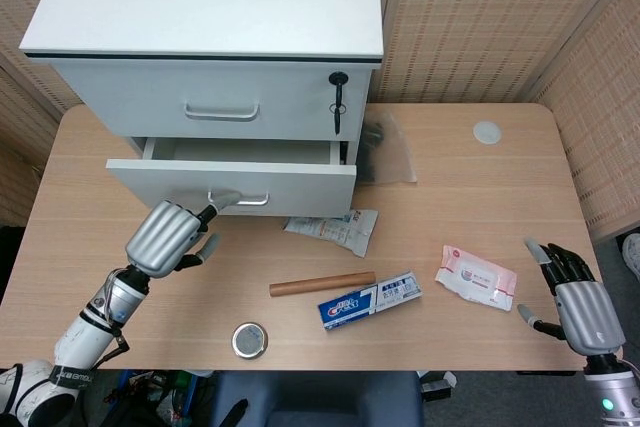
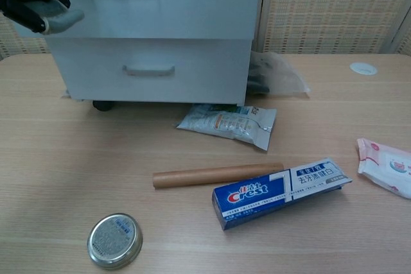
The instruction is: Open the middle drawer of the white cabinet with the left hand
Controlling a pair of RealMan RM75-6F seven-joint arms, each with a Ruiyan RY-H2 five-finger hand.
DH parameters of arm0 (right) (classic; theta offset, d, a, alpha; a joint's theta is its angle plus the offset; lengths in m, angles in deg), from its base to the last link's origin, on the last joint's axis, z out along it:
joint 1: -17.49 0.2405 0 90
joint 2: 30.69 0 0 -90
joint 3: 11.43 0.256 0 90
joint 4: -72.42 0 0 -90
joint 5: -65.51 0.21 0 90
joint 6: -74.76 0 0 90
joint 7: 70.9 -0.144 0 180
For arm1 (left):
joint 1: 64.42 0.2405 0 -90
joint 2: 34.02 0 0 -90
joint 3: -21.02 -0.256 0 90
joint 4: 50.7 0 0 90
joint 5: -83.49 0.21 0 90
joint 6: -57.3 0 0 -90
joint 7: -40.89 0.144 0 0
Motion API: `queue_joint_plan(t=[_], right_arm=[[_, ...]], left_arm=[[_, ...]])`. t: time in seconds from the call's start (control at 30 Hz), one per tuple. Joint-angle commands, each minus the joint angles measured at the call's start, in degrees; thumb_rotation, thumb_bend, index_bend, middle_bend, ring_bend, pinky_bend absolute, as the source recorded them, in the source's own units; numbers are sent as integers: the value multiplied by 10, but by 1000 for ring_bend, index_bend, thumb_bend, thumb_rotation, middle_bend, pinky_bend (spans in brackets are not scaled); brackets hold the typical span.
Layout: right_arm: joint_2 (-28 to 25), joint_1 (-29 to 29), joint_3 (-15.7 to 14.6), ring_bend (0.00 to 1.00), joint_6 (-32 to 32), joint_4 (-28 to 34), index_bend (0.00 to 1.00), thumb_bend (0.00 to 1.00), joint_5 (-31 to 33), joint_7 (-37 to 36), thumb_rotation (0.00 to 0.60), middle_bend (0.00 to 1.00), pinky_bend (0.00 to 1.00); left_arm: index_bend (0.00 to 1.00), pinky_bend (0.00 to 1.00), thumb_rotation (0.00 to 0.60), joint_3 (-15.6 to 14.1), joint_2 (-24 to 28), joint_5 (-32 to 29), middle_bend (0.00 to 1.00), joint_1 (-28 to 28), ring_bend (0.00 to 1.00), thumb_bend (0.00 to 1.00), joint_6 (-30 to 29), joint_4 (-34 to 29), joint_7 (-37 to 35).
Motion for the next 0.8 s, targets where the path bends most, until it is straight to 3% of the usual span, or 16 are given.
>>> queue_joint_plan(t=[0.03, 0.8], right_arm=[[-1, 0, 0, 85, 0, 1, 0, 188, 0, 1, 600, 151, 118], [-1, 4, 1, 85, 6, 4, 0, 188, 3, 6, 600, 151, 118]], left_arm=[[180, 1000, 600, -2, 4, 4, 925, 4, 962, 495, -4, -5, 2], [180, 1000, 600, -25, 35, 45, 924, 37, 961, 495, -26, -37, 4]])
